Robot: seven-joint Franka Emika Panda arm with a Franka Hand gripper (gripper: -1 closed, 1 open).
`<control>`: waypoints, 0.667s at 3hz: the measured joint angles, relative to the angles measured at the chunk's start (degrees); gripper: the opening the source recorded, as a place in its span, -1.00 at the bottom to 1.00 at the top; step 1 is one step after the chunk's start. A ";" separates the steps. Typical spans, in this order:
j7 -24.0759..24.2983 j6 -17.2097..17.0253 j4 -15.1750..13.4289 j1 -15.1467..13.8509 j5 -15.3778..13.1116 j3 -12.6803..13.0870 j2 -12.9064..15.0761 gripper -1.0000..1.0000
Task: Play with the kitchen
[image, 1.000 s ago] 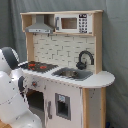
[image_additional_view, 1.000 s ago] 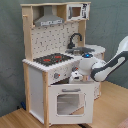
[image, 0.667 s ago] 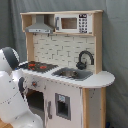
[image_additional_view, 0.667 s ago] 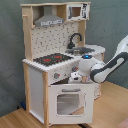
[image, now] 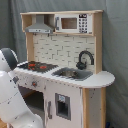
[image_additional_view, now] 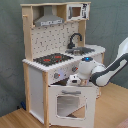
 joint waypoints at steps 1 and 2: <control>5.56 1.42 0.00 0.06 0.00 0.38 -0.01 -1.00; 10.99 2.99 0.01 0.38 0.00 1.84 -0.01 -1.00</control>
